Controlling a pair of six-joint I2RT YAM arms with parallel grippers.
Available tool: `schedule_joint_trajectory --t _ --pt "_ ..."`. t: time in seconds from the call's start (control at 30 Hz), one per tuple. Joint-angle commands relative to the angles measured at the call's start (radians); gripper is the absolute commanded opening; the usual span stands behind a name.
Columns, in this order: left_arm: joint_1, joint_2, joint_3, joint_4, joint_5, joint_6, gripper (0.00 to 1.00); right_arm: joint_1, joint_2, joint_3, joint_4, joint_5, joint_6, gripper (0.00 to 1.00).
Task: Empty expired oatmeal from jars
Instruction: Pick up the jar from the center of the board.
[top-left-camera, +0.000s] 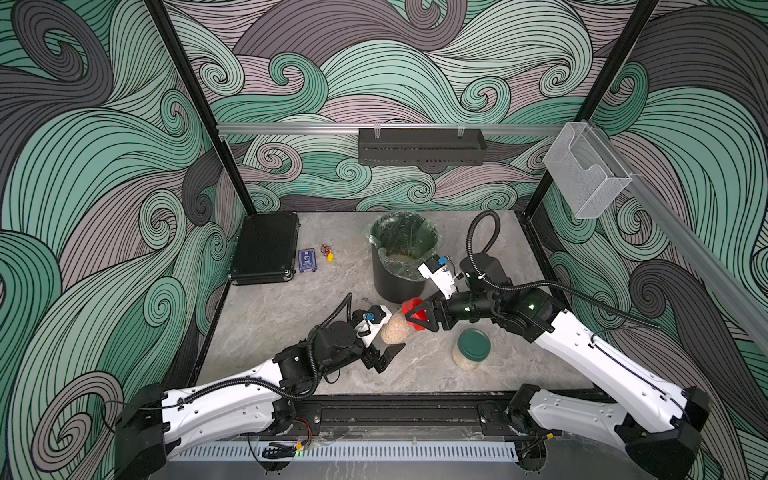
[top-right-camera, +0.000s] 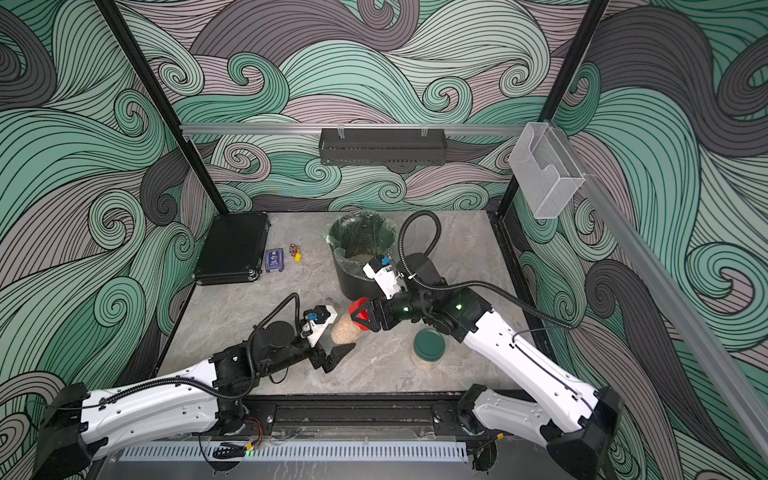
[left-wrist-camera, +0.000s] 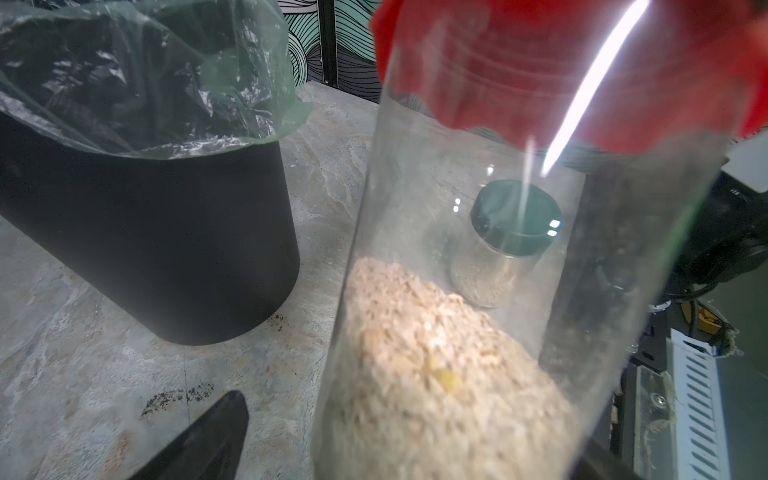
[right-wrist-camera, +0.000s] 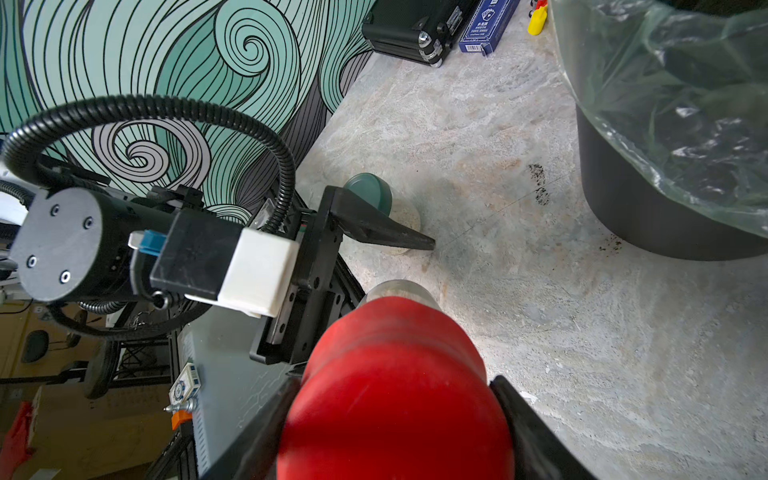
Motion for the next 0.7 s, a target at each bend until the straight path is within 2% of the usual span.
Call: schedule_joint_trajectory --t 0.0,0.27,0.33,0.43,0.57,0.67 --pt "-0.003 0.000 0.038 0.038 -0.032 0.043 0.94 0.000 -0.001 0.027 0.055 -0.054 0.027 0.59" --pt "-0.002 -0.036 0.053 0.011 -0.053 0.072 0.78 0.007 0.012 0.022 0.054 -0.065 0.036 0.59" --pt "-0.002 -0.036 0.057 0.010 -0.048 0.074 0.76 0.009 0.018 0.021 0.053 -0.069 0.037 0.59" --pt "-0.002 -0.034 0.063 0.013 -0.048 0.080 0.77 0.012 0.029 0.021 0.048 -0.070 0.037 0.59" --pt "-0.002 -0.040 0.058 0.022 -0.063 0.082 0.89 0.013 0.034 0.018 0.046 -0.067 0.040 0.59" --pt "-0.002 -0.047 0.051 0.031 -0.063 0.084 0.90 0.013 0.035 0.020 0.048 -0.065 0.043 0.59"
